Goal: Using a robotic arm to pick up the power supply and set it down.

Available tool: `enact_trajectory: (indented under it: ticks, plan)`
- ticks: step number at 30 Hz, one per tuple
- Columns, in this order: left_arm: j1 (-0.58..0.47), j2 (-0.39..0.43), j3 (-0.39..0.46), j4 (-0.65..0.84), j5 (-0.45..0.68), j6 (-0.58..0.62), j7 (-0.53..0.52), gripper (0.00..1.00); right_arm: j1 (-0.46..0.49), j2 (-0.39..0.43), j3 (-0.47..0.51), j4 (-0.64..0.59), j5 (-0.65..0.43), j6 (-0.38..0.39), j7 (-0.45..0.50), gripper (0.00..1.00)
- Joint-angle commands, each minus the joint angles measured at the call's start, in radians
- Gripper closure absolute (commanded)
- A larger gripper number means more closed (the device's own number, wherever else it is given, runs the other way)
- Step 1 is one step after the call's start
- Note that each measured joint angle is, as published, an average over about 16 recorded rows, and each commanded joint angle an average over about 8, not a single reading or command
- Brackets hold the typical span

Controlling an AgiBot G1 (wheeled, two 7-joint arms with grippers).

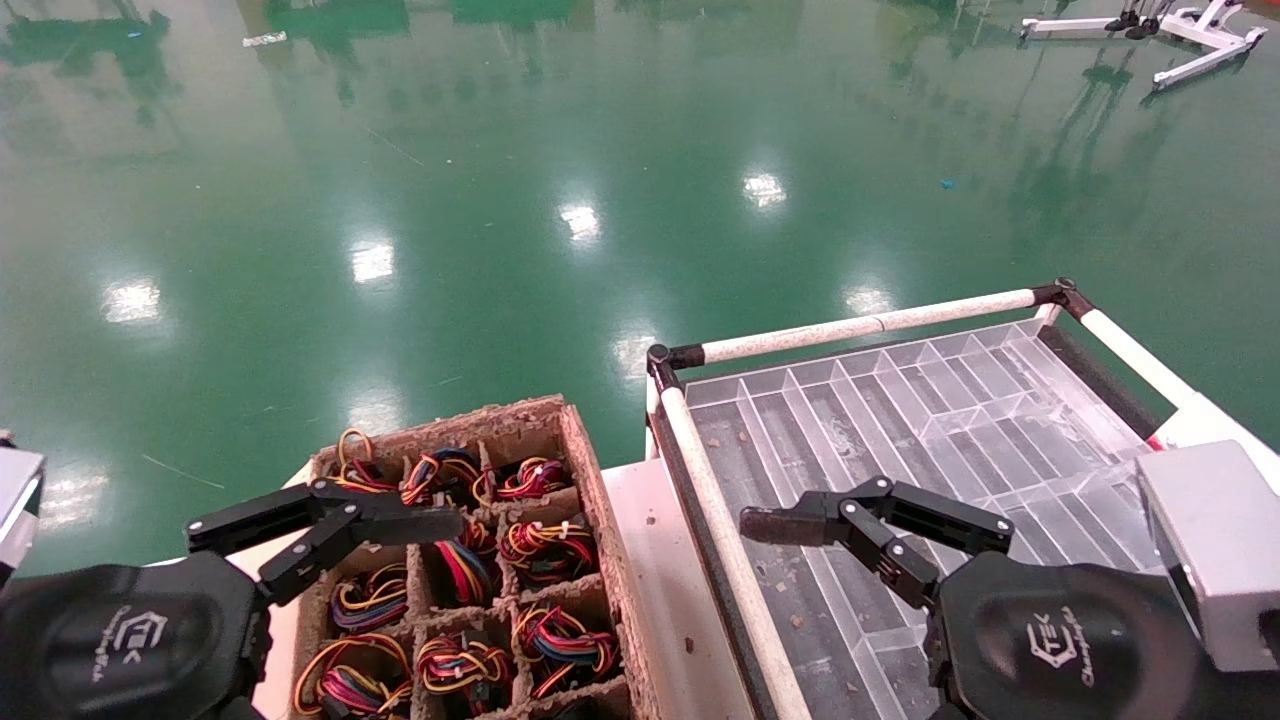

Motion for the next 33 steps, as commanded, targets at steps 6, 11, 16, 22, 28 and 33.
enact_trajectory:
  ticks: [6, 11, 16, 22, 28, 33]
  plan:
    - [0.000, 0.000, 0.000, 0.000, 0.000, 0.000, 0.000, 1.00, 0.000, 0.000, 0.000, 0.000, 0.000, 0.000, 0.000, 0.00]
    - [0.000, 0.000, 0.000, 0.000, 0.000, 0.000, 0.000, 1.00, 0.000, 0.000, 0.000, 0.000, 0.000, 0.000, 0.000, 0.00]
    - [0.000, 0.000, 0.000, 0.000, 0.000, 0.000, 0.000, 1.00, 0.000, 0.000, 0.000, 0.000, 0.000, 0.000, 0.000, 0.00]
    - [0.000, 0.000, 0.000, 0.000, 0.000, 0.000, 0.000, 1.00, 0.000, 0.000, 0.000, 0.000, 0.000, 0.000, 0.000, 0.00]
    - [0.000, 0.000, 0.000, 0.000, 0.000, 0.000, 0.000, 1.00, 0.000, 0.000, 0.000, 0.000, 0.000, 0.000, 0.000, 0.00]
    - [0.000, 0.000, 0.000, 0.000, 0.000, 0.000, 0.000, 1.00, 0.000, 0.000, 0.000, 0.000, 0.000, 0.000, 0.000, 0.00]
